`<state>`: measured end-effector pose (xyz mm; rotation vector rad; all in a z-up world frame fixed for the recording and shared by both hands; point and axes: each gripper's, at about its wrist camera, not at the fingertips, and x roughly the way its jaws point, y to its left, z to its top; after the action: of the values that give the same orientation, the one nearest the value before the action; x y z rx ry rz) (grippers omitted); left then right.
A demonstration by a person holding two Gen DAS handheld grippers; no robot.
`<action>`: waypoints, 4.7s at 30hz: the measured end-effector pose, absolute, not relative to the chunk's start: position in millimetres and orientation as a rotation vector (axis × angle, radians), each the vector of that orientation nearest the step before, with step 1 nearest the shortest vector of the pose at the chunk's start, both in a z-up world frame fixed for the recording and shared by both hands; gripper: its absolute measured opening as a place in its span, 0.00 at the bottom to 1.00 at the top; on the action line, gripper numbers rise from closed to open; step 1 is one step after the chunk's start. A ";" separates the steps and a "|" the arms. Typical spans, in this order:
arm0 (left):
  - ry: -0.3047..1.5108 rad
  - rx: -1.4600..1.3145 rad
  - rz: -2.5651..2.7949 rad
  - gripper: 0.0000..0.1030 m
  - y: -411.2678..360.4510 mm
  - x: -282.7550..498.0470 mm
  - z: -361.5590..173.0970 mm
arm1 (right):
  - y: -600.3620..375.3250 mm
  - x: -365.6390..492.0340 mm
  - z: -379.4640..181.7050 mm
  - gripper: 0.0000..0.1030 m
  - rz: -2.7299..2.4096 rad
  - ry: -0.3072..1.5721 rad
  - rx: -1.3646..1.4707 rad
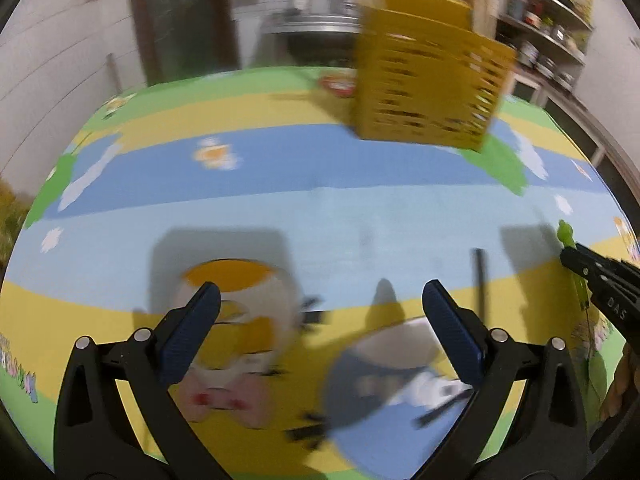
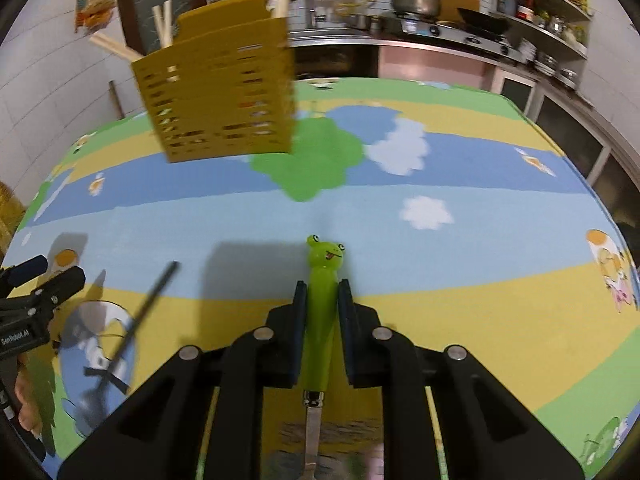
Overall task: Organize utensils
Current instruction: 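Lift the green utensil with the right tool while the left tool approaches the black-handled utensil, then close the left tool on the long metal spoon handle and lift it, then carry the green fork with the right tool while the left tool carries the spoon over the holder, then lower both utensils into the yellow holder and open both tools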
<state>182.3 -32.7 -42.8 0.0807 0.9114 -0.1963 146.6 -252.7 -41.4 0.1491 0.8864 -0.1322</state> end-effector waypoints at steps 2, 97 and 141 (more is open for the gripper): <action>0.924 0.112 -0.234 0.95 -53.6 181.3 -43.6 | -263.6 143.0 -42.0 0.16 -0.139 0.886 0.157; 0.287 -0.096 -0.271 0.08 -34.7 190.5 163.9 | -248.8 144.3 137.7 0.16 -0.114 0.220 0.163; 0.331 -0.086 -0.237 0.39 -81.1 329.7 121.7 | -237.4 289.1 87.0 0.51 -0.089 0.438 0.082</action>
<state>329.7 -81.1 121.7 -0.0863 0.3306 -0.2373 289.1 -237.4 87.0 0.0817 0.4377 -0.0886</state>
